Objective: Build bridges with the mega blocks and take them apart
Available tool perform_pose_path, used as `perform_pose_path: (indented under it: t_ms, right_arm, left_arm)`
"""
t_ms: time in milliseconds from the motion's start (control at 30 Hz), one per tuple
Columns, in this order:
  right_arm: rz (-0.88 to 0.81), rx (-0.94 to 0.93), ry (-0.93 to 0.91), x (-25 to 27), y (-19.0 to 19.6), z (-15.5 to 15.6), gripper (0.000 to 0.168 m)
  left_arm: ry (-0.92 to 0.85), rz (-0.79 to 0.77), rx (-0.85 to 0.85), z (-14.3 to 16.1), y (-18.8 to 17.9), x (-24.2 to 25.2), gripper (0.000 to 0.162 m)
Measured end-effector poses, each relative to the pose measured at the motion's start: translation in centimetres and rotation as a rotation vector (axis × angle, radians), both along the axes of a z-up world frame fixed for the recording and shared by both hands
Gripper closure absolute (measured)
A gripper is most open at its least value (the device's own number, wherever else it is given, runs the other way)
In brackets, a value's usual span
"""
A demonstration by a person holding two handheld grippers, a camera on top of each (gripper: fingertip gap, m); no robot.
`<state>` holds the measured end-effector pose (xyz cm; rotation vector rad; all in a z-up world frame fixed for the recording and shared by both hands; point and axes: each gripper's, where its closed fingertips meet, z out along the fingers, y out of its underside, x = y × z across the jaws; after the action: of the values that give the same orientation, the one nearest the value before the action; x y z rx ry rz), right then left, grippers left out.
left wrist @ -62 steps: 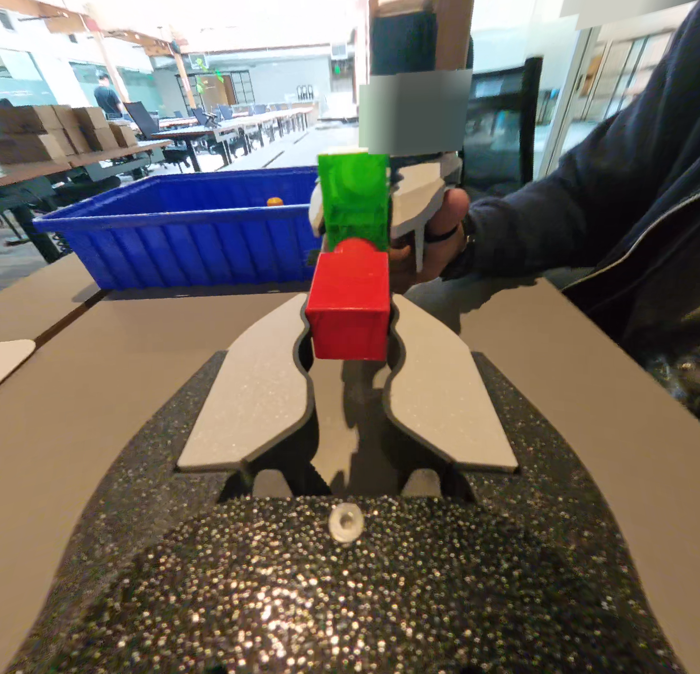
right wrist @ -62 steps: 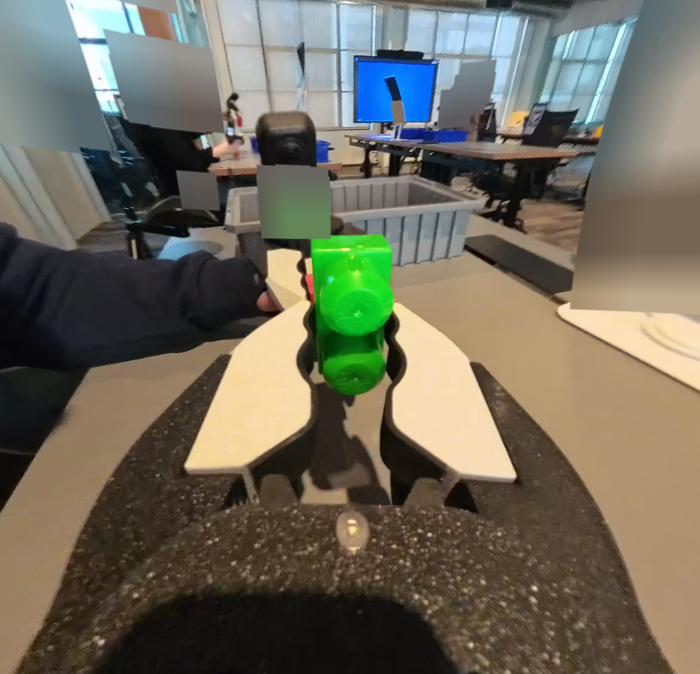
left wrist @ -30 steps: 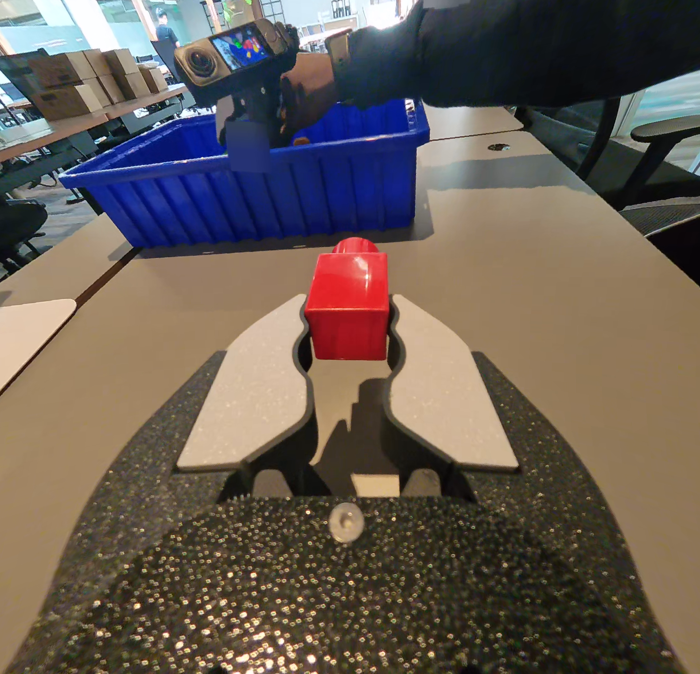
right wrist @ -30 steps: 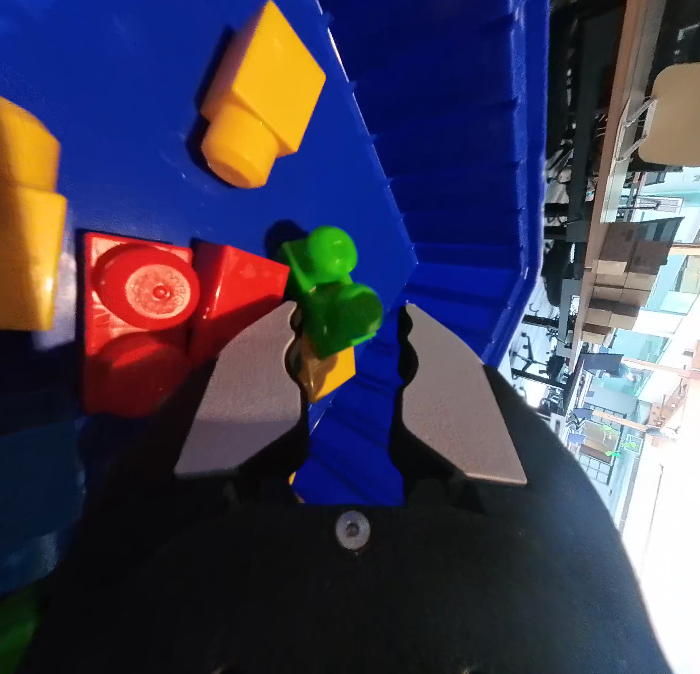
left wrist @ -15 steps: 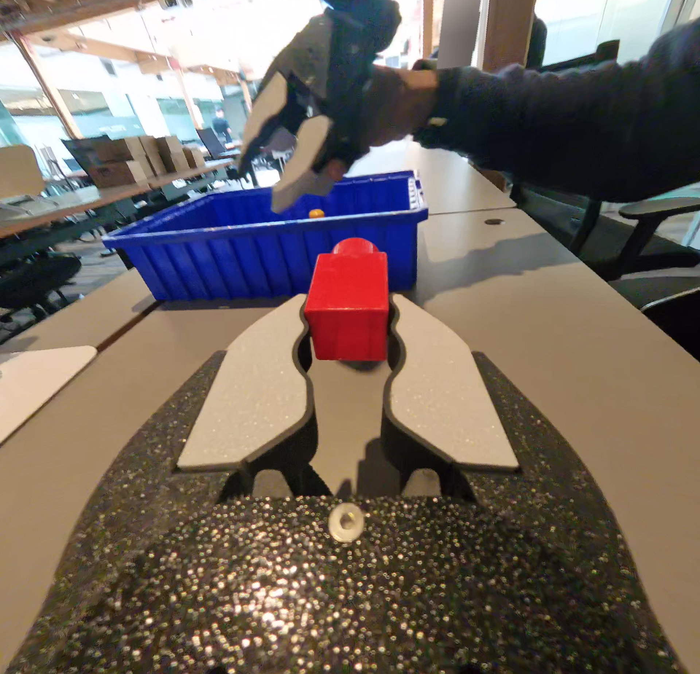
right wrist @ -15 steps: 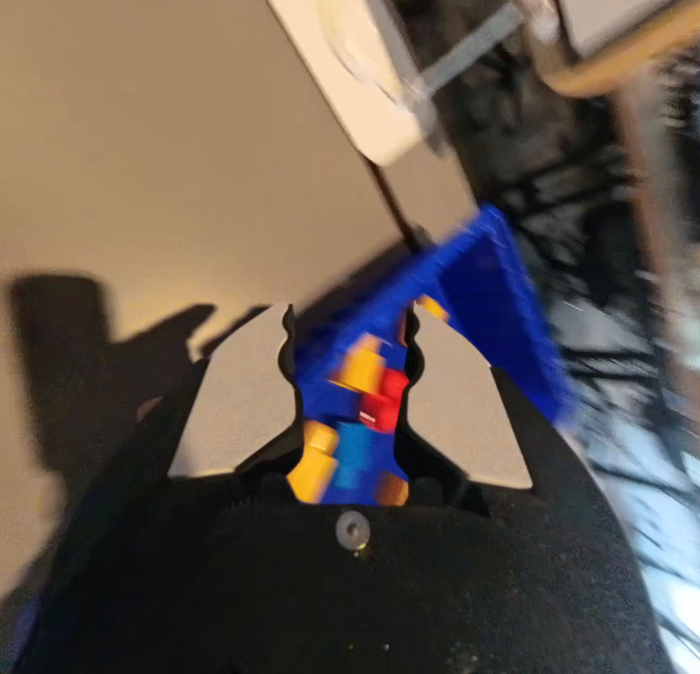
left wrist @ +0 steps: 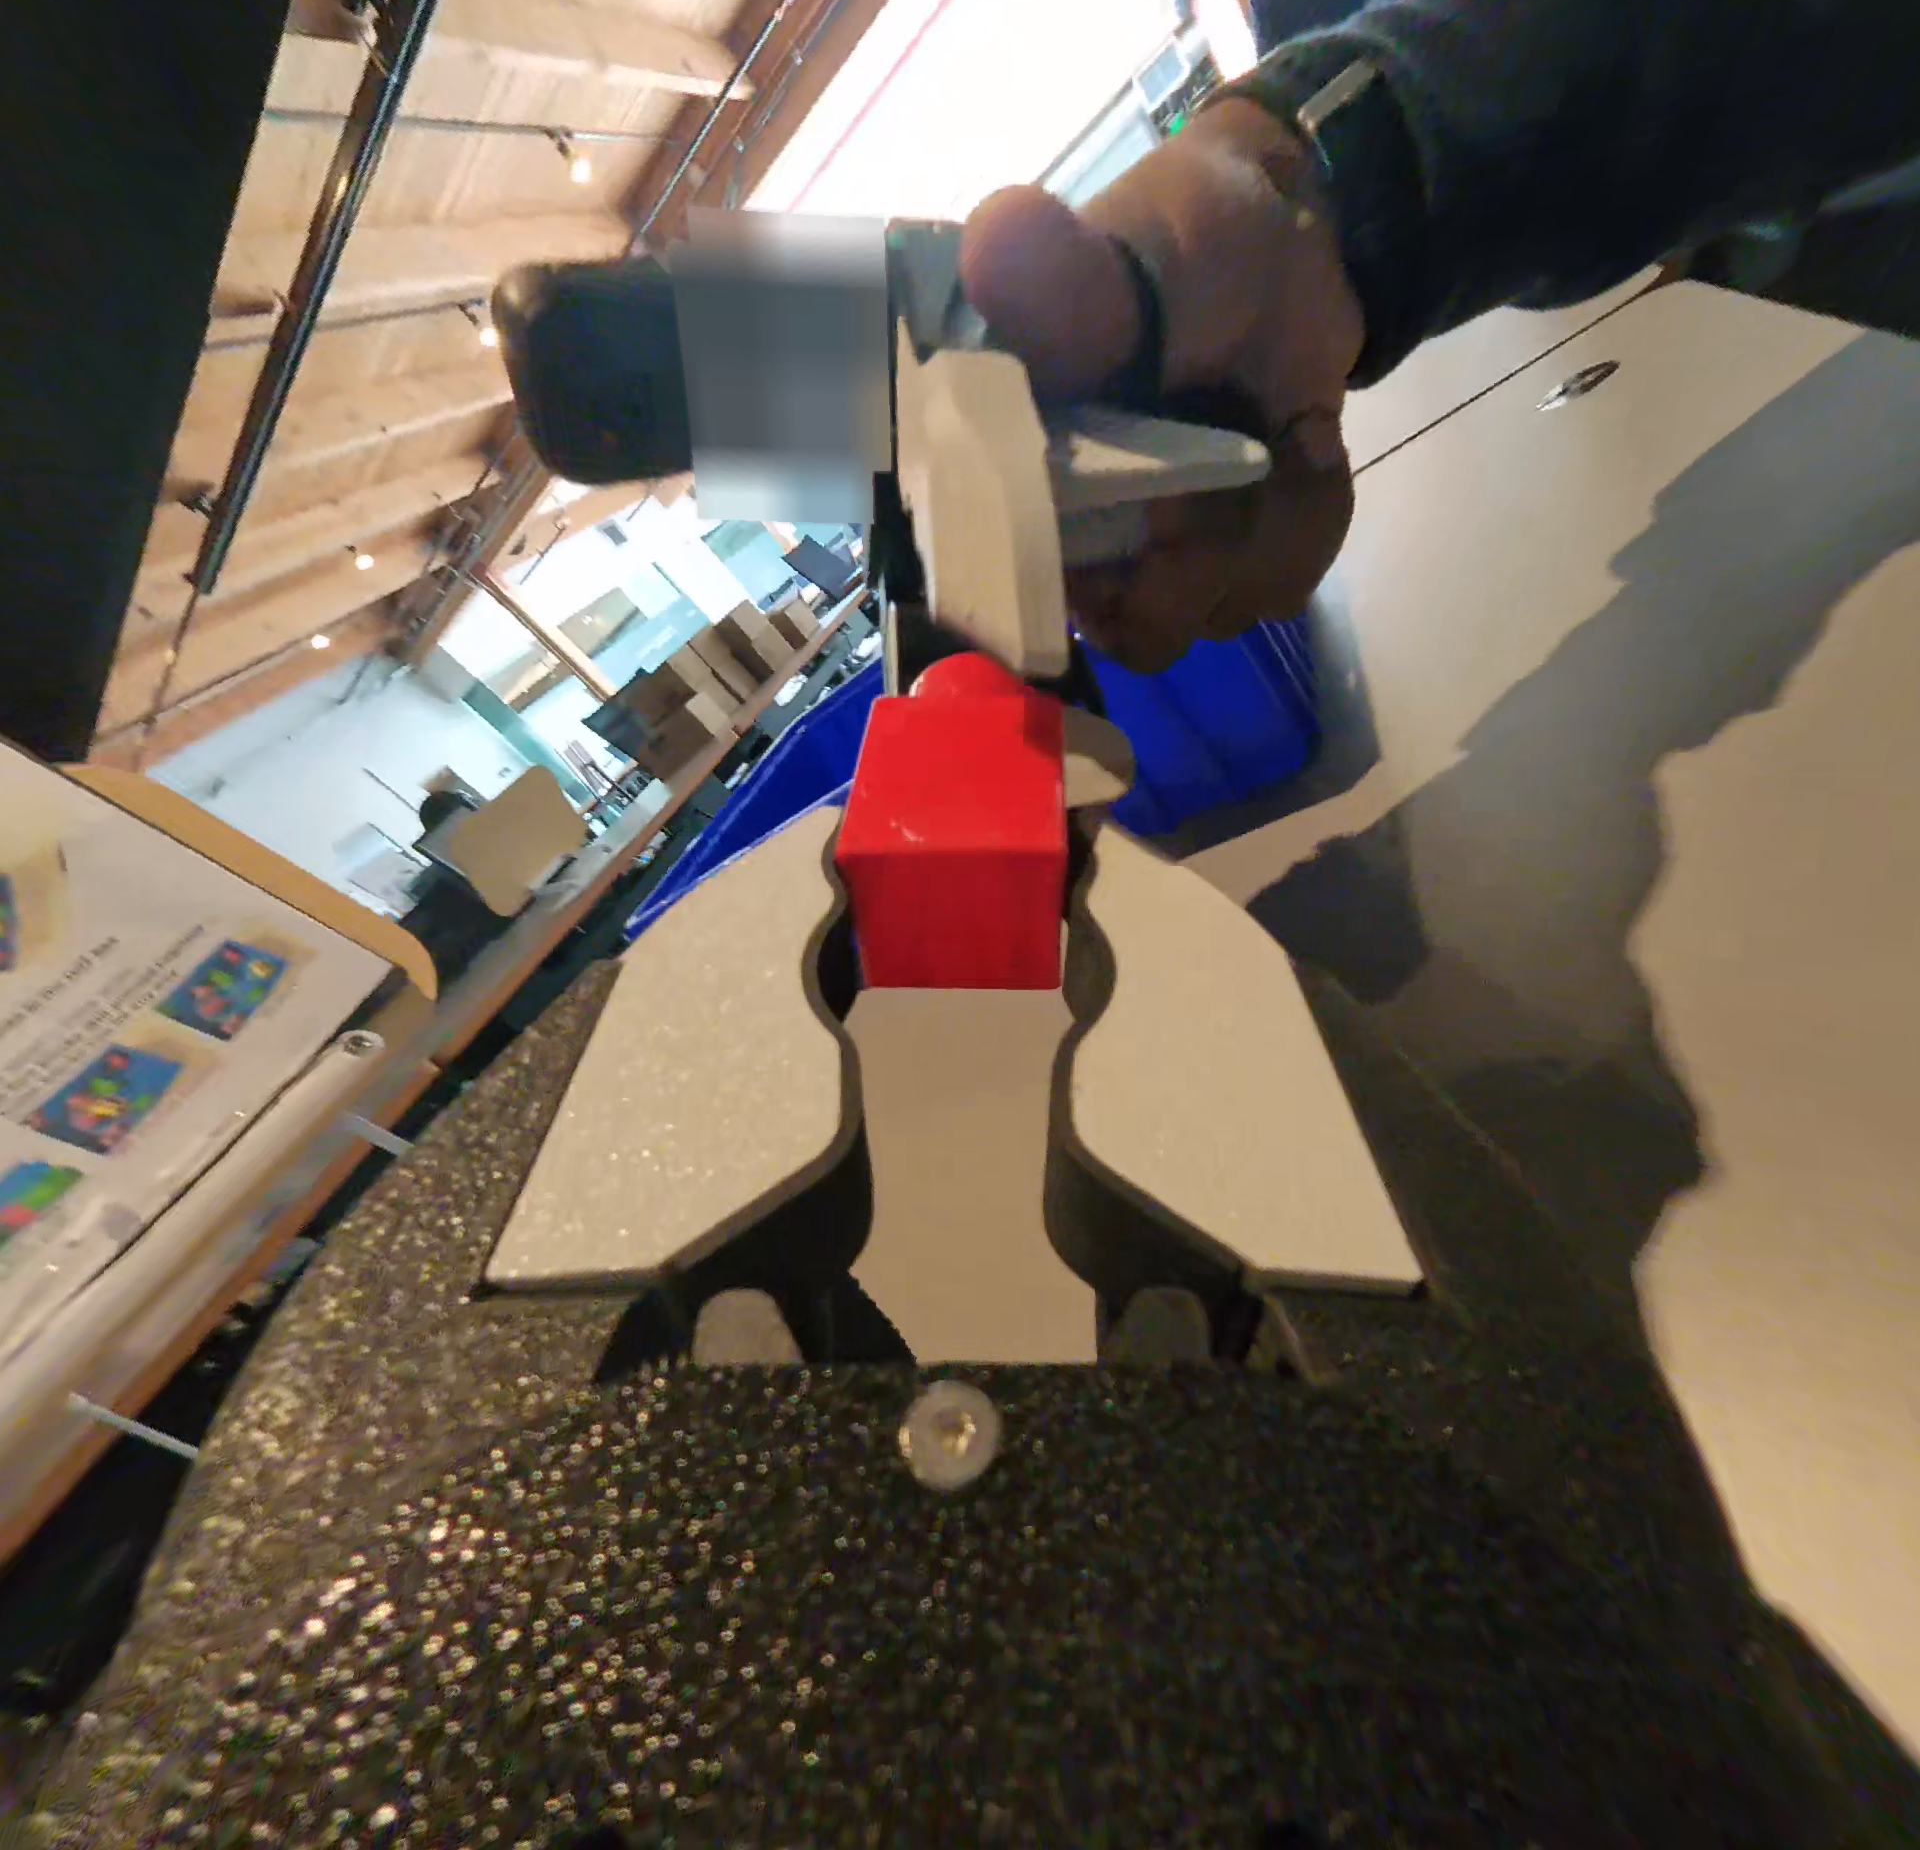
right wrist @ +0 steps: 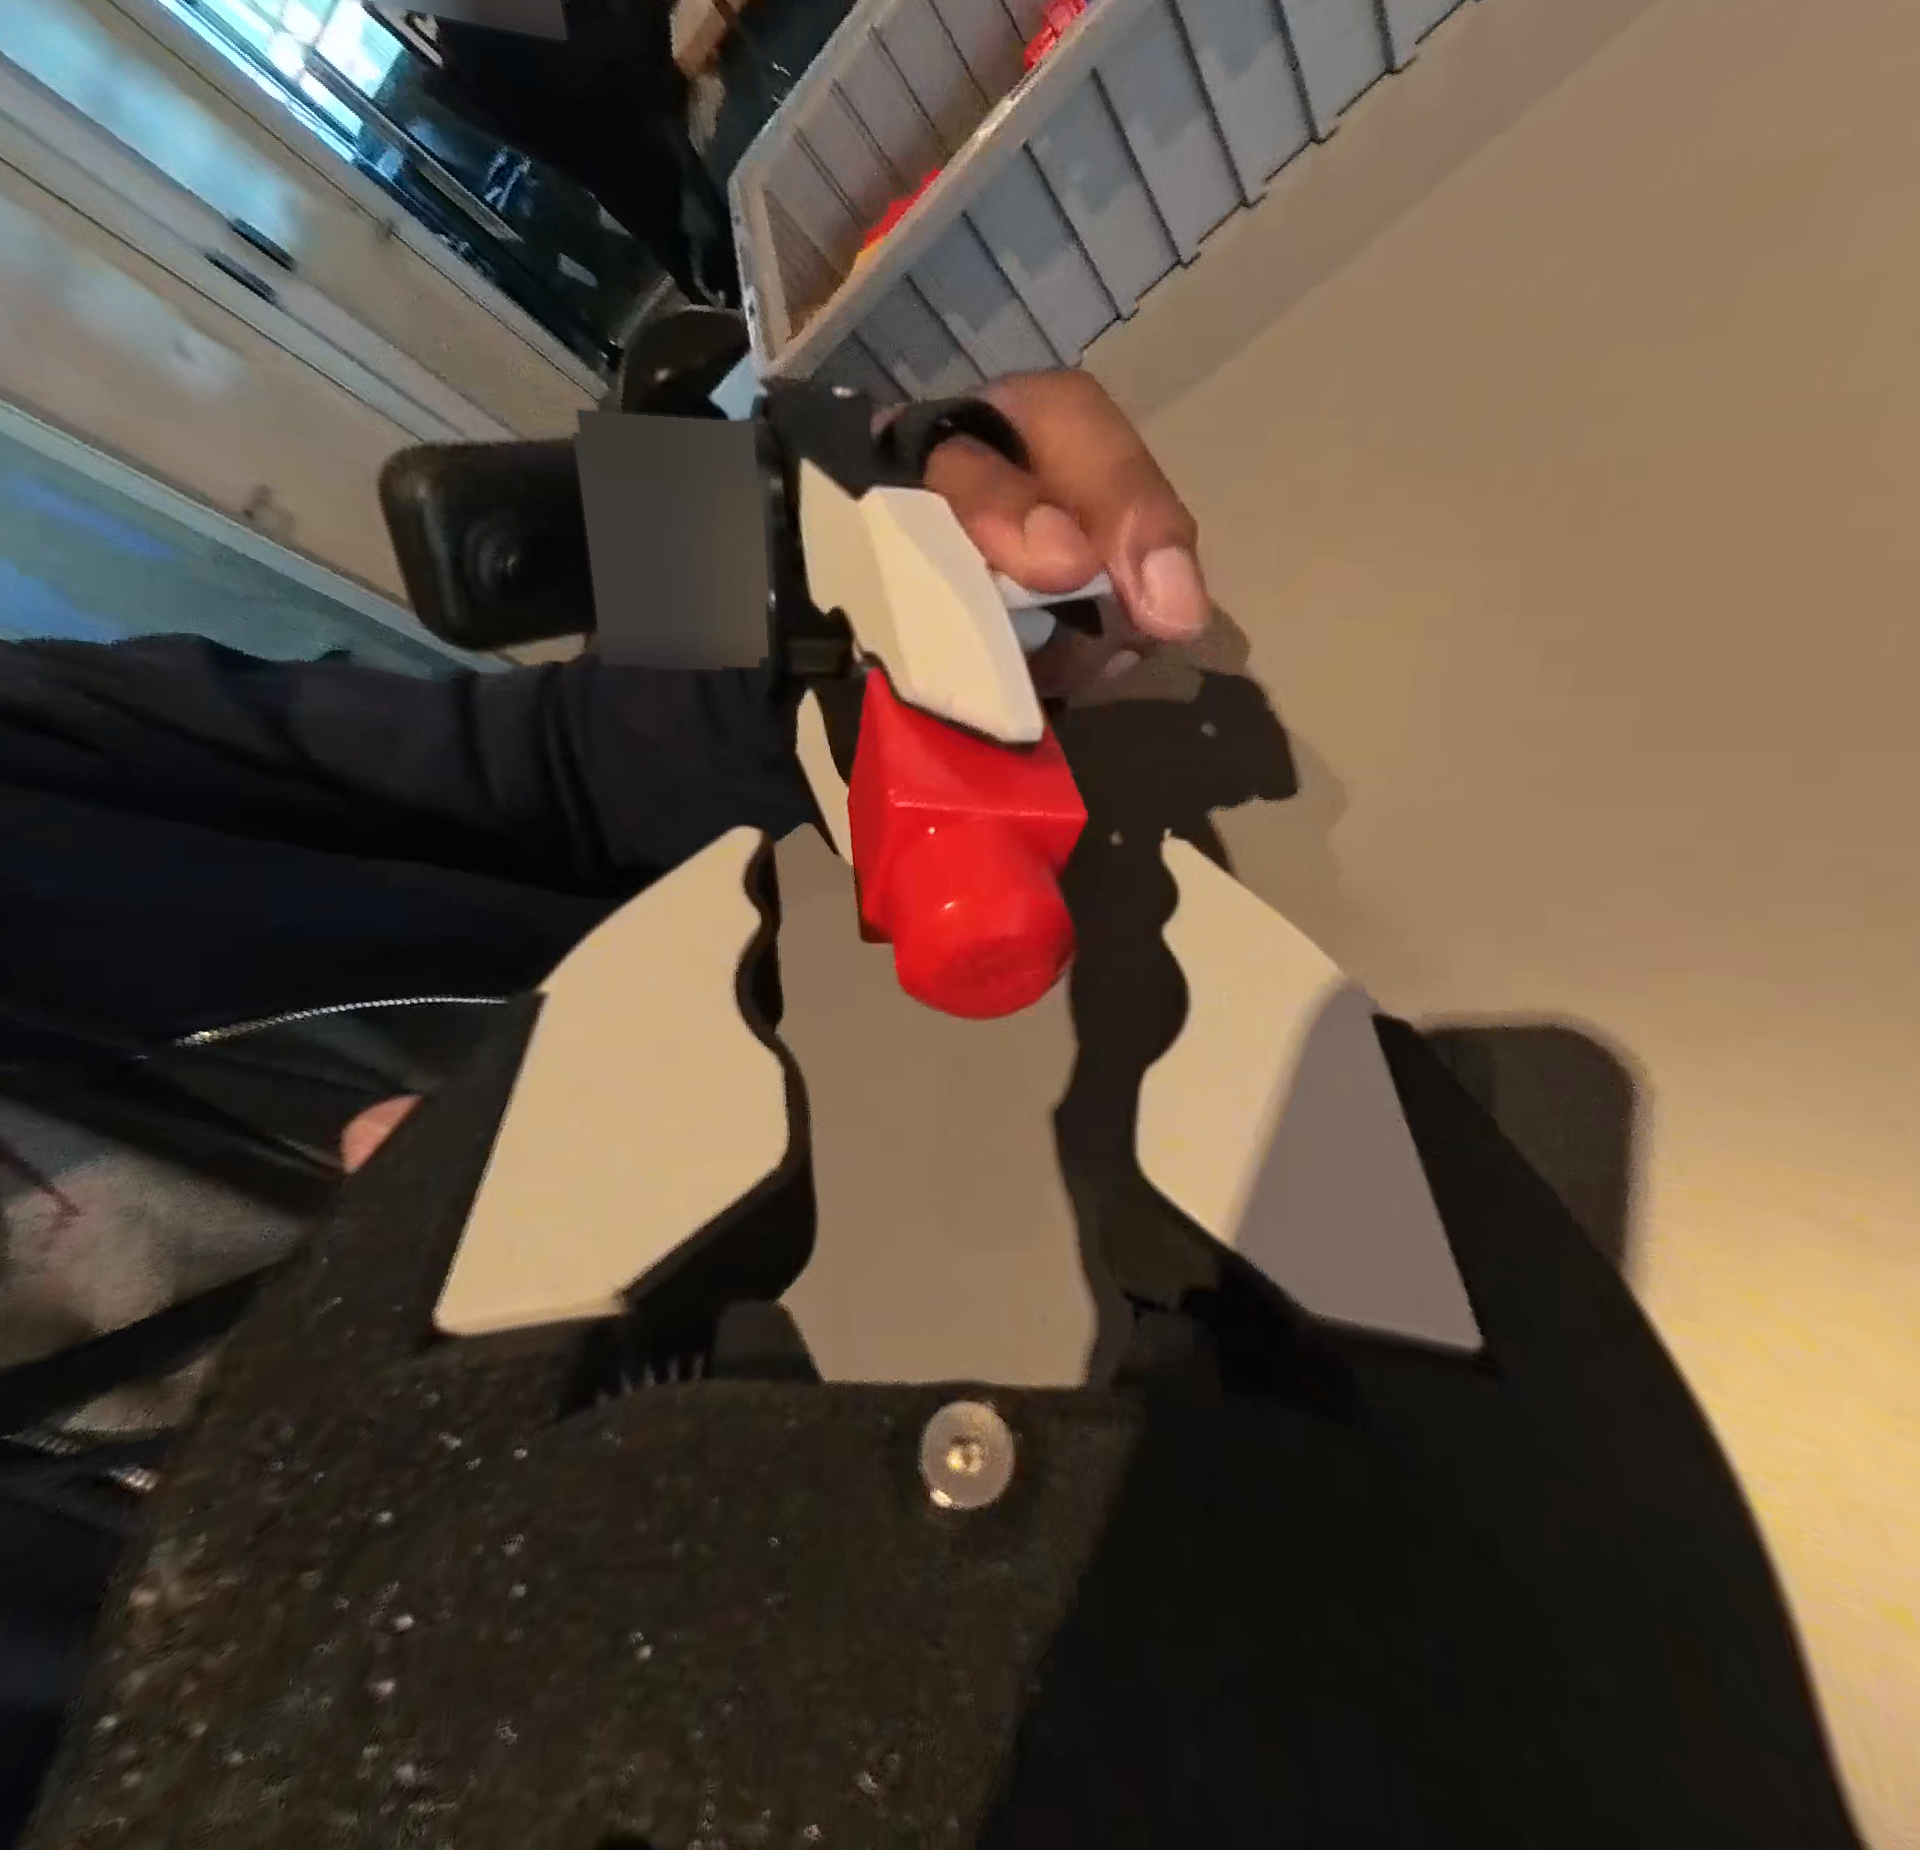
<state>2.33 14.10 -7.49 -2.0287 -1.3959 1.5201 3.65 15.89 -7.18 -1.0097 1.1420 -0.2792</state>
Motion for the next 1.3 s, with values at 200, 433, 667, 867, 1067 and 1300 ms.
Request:
perform_pose_path:
  t_ms: [200,433,667,867,1067,1300]
  right_arm:
    - [-0.008,-0.018,0.022,-0.1,0.1,-0.1,0.131]
    - [-0.260,0.320,-0.059,5.8,7.6,2.7,0.131]
    - [-0.543,0.441,-0.728,25.6,20.5,-2.8,0.130]
    - [-0.489,0.530,-1.058,31.3,23.6,-7.4,0.130]
    - [-0.428,0.607,-1.065,29.9,24.4,-8.2,0.099]
    - [-0.599,0.624,-0.664,25.3,23.0,-1.5,0.101]
  left_arm:
    - [0.026,0.046,0.050,-0.1,0.2,0.4,0.126]
    - [-0.094,0.096,-0.019,1.2,1.3,-1.5,0.128]
    - [-0.040,0.137,-0.033,0.0,2.0,-1.2,0.130]
    - [0.009,0.145,-0.042,-1.3,2.2,-0.7,0.131]
    - [0.002,0.172,-0.062,-1.6,2.8,-1.6,0.132]
    - [-0.019,0.192,-0.057,-0.6,2.9,-2.1,0.133]
